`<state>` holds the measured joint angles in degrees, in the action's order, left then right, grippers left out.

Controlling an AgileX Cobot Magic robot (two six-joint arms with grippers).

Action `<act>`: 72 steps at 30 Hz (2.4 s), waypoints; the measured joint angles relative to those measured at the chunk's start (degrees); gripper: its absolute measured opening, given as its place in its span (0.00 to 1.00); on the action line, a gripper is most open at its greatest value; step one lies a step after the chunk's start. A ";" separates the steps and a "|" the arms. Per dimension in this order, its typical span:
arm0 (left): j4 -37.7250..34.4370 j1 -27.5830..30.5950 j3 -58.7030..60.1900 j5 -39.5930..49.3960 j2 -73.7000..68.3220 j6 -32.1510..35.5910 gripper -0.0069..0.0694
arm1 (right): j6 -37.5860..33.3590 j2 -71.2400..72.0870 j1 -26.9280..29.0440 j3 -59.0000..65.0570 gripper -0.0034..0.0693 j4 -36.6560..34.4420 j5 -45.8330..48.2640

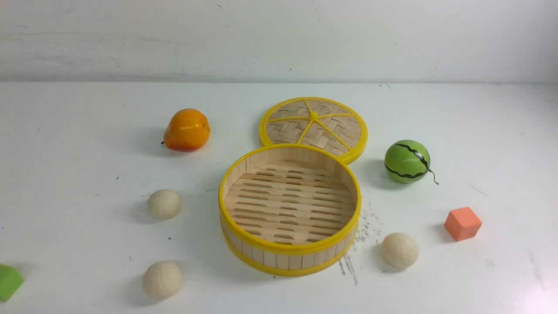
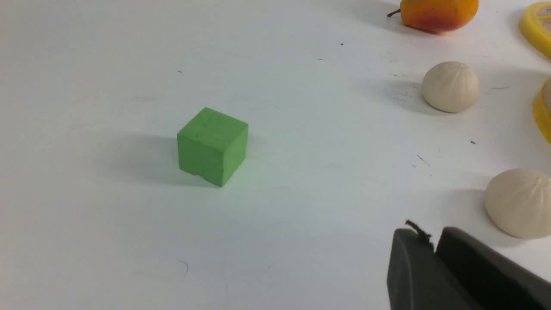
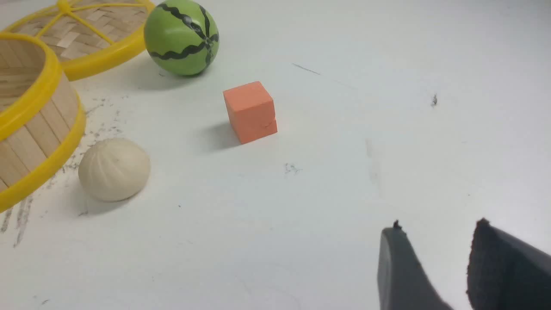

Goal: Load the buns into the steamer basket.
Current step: Use the left arm to grab a steamed stuffed bun

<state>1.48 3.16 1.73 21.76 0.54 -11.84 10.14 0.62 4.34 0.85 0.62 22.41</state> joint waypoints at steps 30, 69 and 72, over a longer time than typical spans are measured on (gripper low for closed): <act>0.00 0.00 0.00 0.21 0.00 0.00 0.21 | 0.00 0.00 0.00 0.00 0.38 0.00 0.00; -45.72 0.00 -9.98 -3.19 -0.05 -2.05 0.21 | 0.00 0.00 0.00 0.00 0.38 0.00 0.00; -39.42 0.00 -17.37 3.30 -4.03 2.53 0.08 | 0.00 0.00 0.00 0.00 0.38 0.00 0.00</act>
<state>-37.93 3.16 -15.63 25.06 -3.49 -9.32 10.14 0.62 4.34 0.85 0.62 22.41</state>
